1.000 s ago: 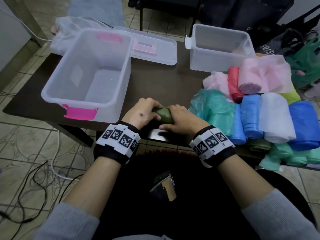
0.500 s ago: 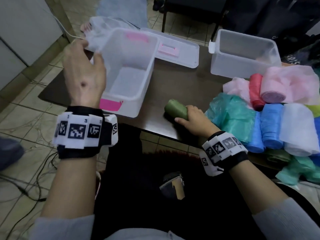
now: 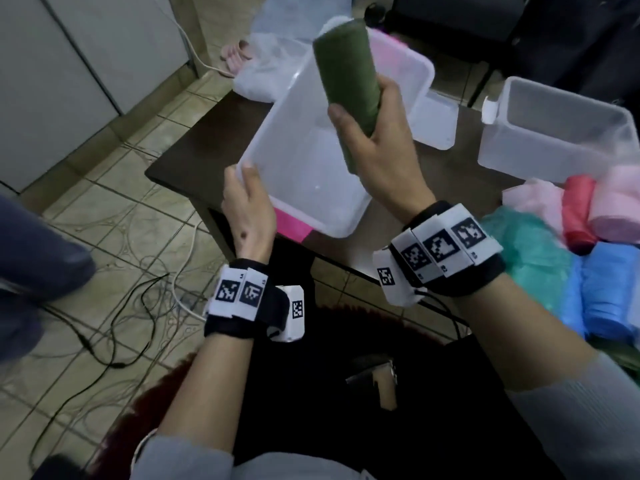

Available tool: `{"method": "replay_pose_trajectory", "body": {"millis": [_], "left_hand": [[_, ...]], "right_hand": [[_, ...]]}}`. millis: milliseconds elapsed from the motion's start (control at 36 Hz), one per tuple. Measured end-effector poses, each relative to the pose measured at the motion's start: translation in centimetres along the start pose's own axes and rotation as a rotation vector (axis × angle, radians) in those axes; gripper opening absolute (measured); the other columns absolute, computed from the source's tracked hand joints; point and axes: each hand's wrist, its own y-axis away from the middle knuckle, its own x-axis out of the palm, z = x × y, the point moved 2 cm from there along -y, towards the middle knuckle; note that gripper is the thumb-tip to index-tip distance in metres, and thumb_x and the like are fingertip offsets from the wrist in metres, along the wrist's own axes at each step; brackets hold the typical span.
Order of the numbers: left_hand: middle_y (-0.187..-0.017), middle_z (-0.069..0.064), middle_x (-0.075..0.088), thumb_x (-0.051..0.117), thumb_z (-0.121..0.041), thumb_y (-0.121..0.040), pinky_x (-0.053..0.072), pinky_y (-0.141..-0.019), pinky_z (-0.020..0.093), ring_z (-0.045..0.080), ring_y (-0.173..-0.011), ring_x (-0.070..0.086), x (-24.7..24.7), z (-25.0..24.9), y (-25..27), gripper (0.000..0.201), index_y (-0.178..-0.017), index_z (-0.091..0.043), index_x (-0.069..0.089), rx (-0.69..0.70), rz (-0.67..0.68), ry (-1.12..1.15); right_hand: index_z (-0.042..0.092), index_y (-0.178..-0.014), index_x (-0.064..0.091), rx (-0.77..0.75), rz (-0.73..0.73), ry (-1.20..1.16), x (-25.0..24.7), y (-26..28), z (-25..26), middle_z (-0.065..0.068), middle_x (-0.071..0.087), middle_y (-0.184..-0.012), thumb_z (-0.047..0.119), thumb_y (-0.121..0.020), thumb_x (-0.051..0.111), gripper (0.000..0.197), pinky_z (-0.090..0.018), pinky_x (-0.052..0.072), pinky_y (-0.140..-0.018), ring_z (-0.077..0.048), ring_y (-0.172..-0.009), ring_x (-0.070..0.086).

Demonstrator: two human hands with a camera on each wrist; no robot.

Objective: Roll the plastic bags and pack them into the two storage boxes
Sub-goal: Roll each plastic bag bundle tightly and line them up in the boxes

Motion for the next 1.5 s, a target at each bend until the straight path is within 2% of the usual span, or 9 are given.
{"method": "replay_pose_trajectory", "body": {"millis": [139, 250, 583, 806, 944, 1139, 1222, 1361, 1500], "left_hand": [[-0.1, -0.008, 0.057, 0.032, -0.025, -0.103, 0.036, -0.062, 0.004, 0.001, -0.084, 0.051, 0.5, 0.3, 1.6, 0.029, -0.109, -0.007, 0.053, 0.072, -0.001, 0.071], [-0.078, -0.015, 0.054, 0.032, -0.023, -0.103, 0.034, -0.055, 0.003, -0.008, -0.067, 0.051, 0.6, 0.5, 2.3, 0.02, -0.099, -0.014, 0.05, 0.133, -0.009, 0.054], [-0.073, -0.019, 0.046, 0.032, -0.015, -0.101, 0.038, -0.062, 0.002, -0.015, -0.066, 0.052, 1.1, 2.1, 3.3, 0.014, -0.096, -0.011, 0.045, 0.209, -0.073, 0.17], [-0.076, -0.015, 0.047, 0.033, -0.017, -0.1, 0.035, -0.062, 0.004, -0.01, -0.067, 0.049, 1.2, 2.7, 3.4, 0.028, -0.102, 0.003, 0.052, 0.222, -0.118, 0.199], [-0.078, -0.015, 0.048, 0.032, -0.019, -0.099, 0.035, -0.062, 0.004, -0.01, -0.068, 0.05, 1.0, 2.7, 3.2, 0.03, -0.103, 0.004, 0.052, 0.207, -0.141, 0.191], [-0.076, -0.015, 0.047, 0.033, -0.015, -0.101, 0.036, -0.059, 0.005, -0.011, -0.065, 0.05, 0.9, 2.2, 3.2, 0.027, -0.104, 0.004, 0.051, 0.179, -0.124, 0.157], [-0.072, -0.014, 0.045, 0.034, -0.012, -0.102, 0.036, -0.056, 0.005, -0.013, -0.061, 0.05, 1.0, 1.7, 2.8, 0.024, -0.103, 0.004, 0.051, 0.151, -0.119, 0.141], [-0.075, -0.015, 0.045, 0.033, -0.015, -0.103, 0.035, -0.059, 0.002, -0.019, -0.065, 0.049, 1.1, 1.1, 2.1, 0.022, -0.101, -0.002, 0.051, 0.091, -0.114, 0.109], [-0.088, -0.009, 0.051, 0.031, -0.021, -0.103, 0.037, -0.065, 0.005, 0.0, -0.077, 0.05, 1.2, 0.0, 0.8, 0.031, -0.111, 0.0, 0.052, 0.047, -0.044, 0.069]], "right_hand": [[0.005, -0.133, 0.038, 0.04, 0.1, 0.486, 1.9, -0.6, -1.9, -0.012, 0.044, -0.127, 0.038, -0.091, 0.056, 0.056, -0.038, 0.037, -0.096, -0.028, -0.117, 0.041], [0.007, -0.132, 0.037, 0.092, 0.159, 0.734, 2.5, -0.4, -3.2, -0.011, 0.043, -0.131, 0.039, -0.092, 0.055, 0.055, -0.04, 0.035, -0.095, -0.029, -0.121, 0.039], [0.009, -0.133, 0.041, 0.272, 0.436, 0.698, 4.6, 0.3, -5.7, -0.015, 0.034, -0.133, 0.039, -0.087, 0.063, 0.06, -0.039, 0.032, -0.103, -0.031, -0.124, 0.032], [0.008, -0.122, 0.048, 0.316, 0.595, 0.522, 4.3, 0.5, -5.5, -0.008, 0.056, -0.12, 0.033, -0.085, 0.068, 0.049, -0.023, 0.033, -0.076, -0.023, -0.108, 0.051], [0.013, -0.126, 0.052, 0.312, 0.699, 0.59, 4.3, 0.2, -5.0, -0.008, 0.055, -0.127, 0.039, -0.091, 0.057, 0.044, -0.03, 0.034, -0.096, -0.029, -0.122, 0.045], [0.012, -0.127, 0.049, 0.3, 0.828, 0.645, 4.7, 0.1, -4.5, -0.007, 0.055, -0.125, 0.045, -0.094, 0.048, 0.047, -0.027, 0.037, -0.088, -0.025, -0.115, 0.051], [0.009, -0.131, 0.047, 0.181, 0.703, 0.618, 5.4, 0.1, -3.8, -0.012, 0.051, -0.13, 0.045, -0.096, 0.045, 0.051, -0.03, 0.035, -0.097, -0.026, -0.122, 0.045], [0.004, -0.12, 0.06, -0.132, 0.034, 0.41, 4.2, -0.2, -1.4, -0.018, 0.05, -0.127, 0.01, -0.089, 0.052, 0.032, -0.036, 0.026, -0.108, -0.032, -0.124, 0.041], [0.012, -0.136, 0.044, 0.113, -0.188, 0.419, 1.4, -0.7, -1.9, -0.012, 0.028, -0.14, 0.006, -0.089, 0.046, 0.048, -0.029, 0.024, -0.105, -0.027, -0.127, 0.025]]}}
